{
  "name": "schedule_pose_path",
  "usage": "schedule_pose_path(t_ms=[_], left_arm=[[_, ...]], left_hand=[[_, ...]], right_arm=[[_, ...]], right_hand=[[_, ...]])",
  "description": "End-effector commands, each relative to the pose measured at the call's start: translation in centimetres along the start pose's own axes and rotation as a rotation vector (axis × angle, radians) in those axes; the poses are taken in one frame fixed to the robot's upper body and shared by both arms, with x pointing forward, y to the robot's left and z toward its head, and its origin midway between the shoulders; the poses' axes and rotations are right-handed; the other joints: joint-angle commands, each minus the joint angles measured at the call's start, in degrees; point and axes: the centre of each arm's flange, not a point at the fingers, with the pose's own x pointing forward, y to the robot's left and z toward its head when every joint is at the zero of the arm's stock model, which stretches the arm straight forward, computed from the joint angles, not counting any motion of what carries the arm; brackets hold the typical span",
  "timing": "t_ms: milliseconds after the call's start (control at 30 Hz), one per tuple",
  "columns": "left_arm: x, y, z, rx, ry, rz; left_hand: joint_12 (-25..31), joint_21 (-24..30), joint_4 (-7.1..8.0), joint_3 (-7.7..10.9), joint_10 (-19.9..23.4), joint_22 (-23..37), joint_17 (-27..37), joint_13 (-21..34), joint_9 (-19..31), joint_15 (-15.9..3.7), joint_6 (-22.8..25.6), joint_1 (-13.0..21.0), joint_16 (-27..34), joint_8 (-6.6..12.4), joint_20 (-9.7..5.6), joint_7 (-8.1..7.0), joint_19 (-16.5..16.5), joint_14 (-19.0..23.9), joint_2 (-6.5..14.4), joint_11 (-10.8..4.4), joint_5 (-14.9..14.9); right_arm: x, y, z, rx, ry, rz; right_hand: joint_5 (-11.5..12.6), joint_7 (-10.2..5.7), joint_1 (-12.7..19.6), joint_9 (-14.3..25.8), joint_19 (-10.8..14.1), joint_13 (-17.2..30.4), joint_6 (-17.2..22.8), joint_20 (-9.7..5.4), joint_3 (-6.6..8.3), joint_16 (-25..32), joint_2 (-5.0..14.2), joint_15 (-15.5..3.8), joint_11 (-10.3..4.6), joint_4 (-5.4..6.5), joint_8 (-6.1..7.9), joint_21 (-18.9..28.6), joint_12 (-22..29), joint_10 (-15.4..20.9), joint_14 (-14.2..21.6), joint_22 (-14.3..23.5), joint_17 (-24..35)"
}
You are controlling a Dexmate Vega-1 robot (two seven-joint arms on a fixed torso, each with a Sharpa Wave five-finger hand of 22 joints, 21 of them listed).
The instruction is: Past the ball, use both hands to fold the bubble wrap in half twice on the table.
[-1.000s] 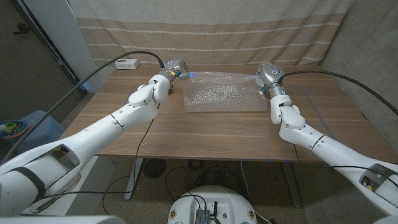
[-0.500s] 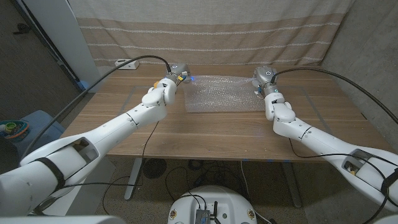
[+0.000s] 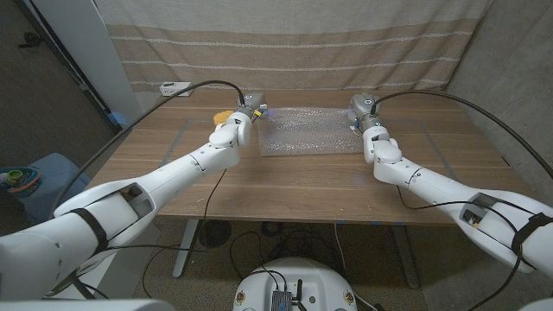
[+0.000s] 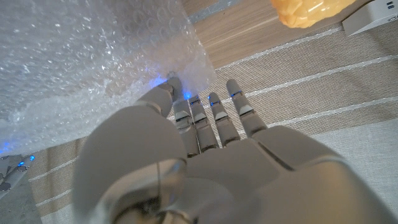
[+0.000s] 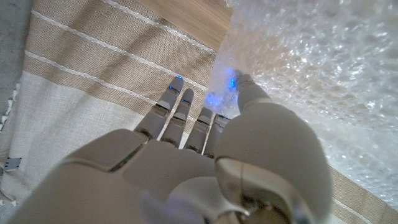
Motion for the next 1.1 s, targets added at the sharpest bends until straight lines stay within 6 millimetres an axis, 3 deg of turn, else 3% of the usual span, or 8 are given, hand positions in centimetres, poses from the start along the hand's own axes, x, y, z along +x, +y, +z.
schedule_pose_path(t_ms=[33,167,233,367,467,667,867,1100], left_arm=[[0.9,-1.2,0.6,0.077,0.015,-0.035],[0.9,-1.1,0.6,0.132,0.032,-0.038],[0.8,-1.0,0.6,0.155,0.039,-0.036],[0.3,-0.7,0.5,0.175,0.053,0.005],[-0.3,-0.4,0.5,0.182,0.064,0.06],[-2.1,0.3,1.1,0.152,0.006,0.128],[-4.0,0.3,1.8,0.098,-0.063,0.129],[-5.7,-0.2,1.8,-0.045,-0.096,0.1]], left_hand=[[0.0,0.7,0.0,-1.12,-2.4,-0.1,0.2,0.3,-1.7,0.24,-7.9,-0.8,-0.1,-4.9,0.01,-2.27,-1.2,-1.8,-0.8,0.11,-0.7],[-0.5,0.4,-0.01,-2.83,-7.0,-0.3,0.3,0.3,-3.9,0.7,-16.6,-2.0,-0.1,-8.71,-0.03,-3.7,-3.4,-4.0,-1.3,0.57,-1.6],[-0.7,0.2,0.01,-4.05,-10.5,-0.4,0.3,0.2,-5.4,1.19,-22.4,-2.7,-0.1,-9.03,0.06,-4.33,-4.8,-5.7,-1.5,0.39,-2.3],[-0.9,0.1,0.26,-5.91,-15.7,-0.6,0.3,0.1,-7.4,1.94,-29.0,-4.1,-0.1,-8.89,0.28,-4.4,-6.0,-7.8,-1.9,1.68,-3.5],[-1.1,0.2,0.08,-6.28,-18.0,-0.6,0.3,0.0,-8.0,2.2,-30.2,-4.2,-0.1,-8.67,0.33,-4.25,-6.2,-8.3,-1.9,1.74,-3.8],[-0.4,0.5,0.06,-6.64,-17.7,-0.6,0.2,0.0,-8.5,2.26,-30.2,-4.3,0.1,-8.19,0.18,-4.44,-5.5,-8.4,-1.9,2.02,-4.0],[0.9,1.0,0.5,-6.96,-15.3,-0.7,0.4,-0.1,-9.4,1.22,-27.8,-5.2,0.7,-7.15,-0.41,-5.12,-4.7,-6.9,-1.6,1.38,-4.3],[1.1,1.1,1.65,-7.36,-14.9,-0.8,0.6,-0.2,-9.9,1.45,-27.2,-6.8,0.9,-7.07,-0.54,-4.78,-4.6,-6.6,-1.0,2.18,-4.5]], right_arm=[[1.0,0.7,0.4,-0.031,0.024,0.049],[1.4,0.8,0.6,-0.07,0.047,0.092],[1.5,0.8,0.6,-0.076,0.061,0.102],[1.8,0.7,0.6,-0.089,0.089,0.135],[1.7,0.4,0.5,-0.084,0.103,0.126],[0.9,-1.3,-0.2,-0.019,0.143,0.05],[-1.3,-2.6,-0.8,0.094,0.125,-0.006],[-4.6,-3.4,-0.9,0.236,0.084,-0.018]], right_hand=[[-0.3,-1.17,-0.3,-0.1,-0.2,0.3,-5.4,0.59,0.79,-0.9,-1.13,-8.91,0.08,-0.07,-2.73,-0.4,-0.7,-1.8,-0.8,0.1,-0.1],[-0.3,-2.21,-0.4,-0.2,-0.9,0.3,-10.3,0.9,0.93,-1.7,-1.68,-8.36,0.14,-0.32,-5.27,-0.8,-1.3,-4.6,-2.0,0.1,0.0],[-0.3,-2.44,-0.5,-0.1,-1.5,0.4,-14.0,1.23,0.91,-2.1,-2.13,-8.08,0.37,-0.46,-6.88,-1.1,-1.4,-6.3,-2.9,0.1,0.0],[0.0,-2.39,-0.9,-0.1,-2.9,0.4,-22.7,1.84,1.01,-3.1,-2.81,-7.06,0.92,-0.52,-8.8,-1.7,-1.6,-11.0,-4.9,0.1,0.2],[0.0,-2.13,-1.4,0.0,-3.2,0.5,-25.2,1.94,0.94,-3.4,-2.66,-6.9,1.1,-0.16,-8.8,-1.9,-1.6,-12.7,-5.9,0.1,0.4],[0.0,-1.91,-2.3,0.0,-3.2,0.5,-27.2,1.96,0.89,-3.2,-1.83,-6.82,1.19,0.61,-8.61,-1.8,-1.4,-13.5,-6.0,0.1,0.8],[-0.4,-0.85,-4.6,0.0,-2.4,0.5,-24.0,2.13,0.57,-2.5,-1.02,-6.09,2.28,2.09,-6.77,-1.5,-0.3,-11.8,-5.0,0.1,1.2],[-1.3,-0.24,-9.0,0.0,-2.1,0.5,-23.1,2.44,-0.62,-1.8,-0.71,-5.15,3.37,4.66,-6.58,-1.4,0.1,-10.8,-3.8,0.2,1.6]])
